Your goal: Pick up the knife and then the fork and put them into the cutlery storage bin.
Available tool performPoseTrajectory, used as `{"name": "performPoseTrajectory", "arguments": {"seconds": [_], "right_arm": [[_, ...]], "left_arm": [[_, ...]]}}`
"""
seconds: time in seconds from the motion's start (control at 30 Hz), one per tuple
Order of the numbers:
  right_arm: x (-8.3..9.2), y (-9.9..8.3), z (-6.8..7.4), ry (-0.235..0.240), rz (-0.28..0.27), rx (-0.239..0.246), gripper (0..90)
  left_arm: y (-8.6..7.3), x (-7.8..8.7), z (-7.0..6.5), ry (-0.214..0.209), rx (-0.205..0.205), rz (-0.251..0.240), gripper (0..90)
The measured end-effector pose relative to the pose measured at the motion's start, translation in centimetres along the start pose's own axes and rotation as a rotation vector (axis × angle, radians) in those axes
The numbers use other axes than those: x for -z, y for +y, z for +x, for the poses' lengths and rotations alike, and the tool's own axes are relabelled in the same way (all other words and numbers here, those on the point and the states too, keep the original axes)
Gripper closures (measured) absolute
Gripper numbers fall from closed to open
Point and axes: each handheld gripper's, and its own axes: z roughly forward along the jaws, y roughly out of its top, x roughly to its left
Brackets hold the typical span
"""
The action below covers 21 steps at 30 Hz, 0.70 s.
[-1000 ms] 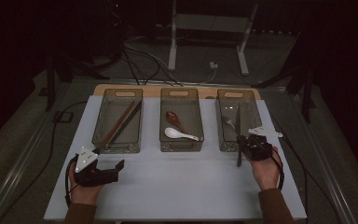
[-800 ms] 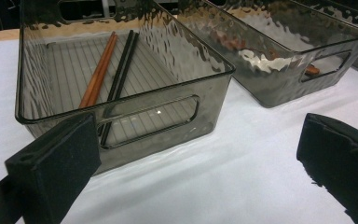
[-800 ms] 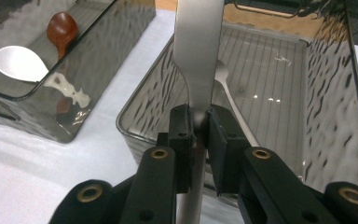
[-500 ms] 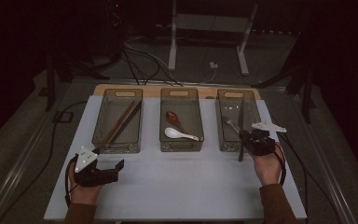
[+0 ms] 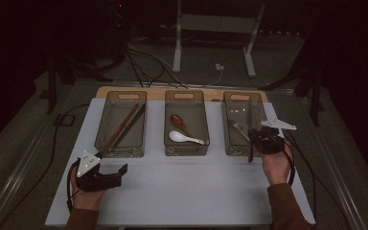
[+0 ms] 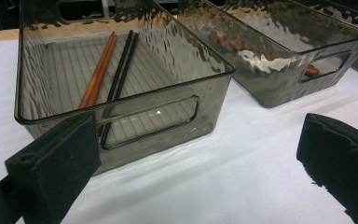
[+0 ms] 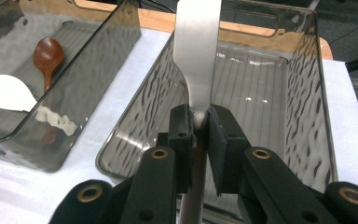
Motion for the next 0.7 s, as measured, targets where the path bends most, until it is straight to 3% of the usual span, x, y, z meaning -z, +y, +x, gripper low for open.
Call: {"name": "performPoseTrajectory", "arguments": {"seconds": [0.7], "right_arm": [[-1.3, 1.6, -0.8, -0.038, 0.016, -0.013, 80.7]], "left_arm": [[0.0, 0.1, 0.1, 0.001, 0.0, -0.003, 0.6]]}}
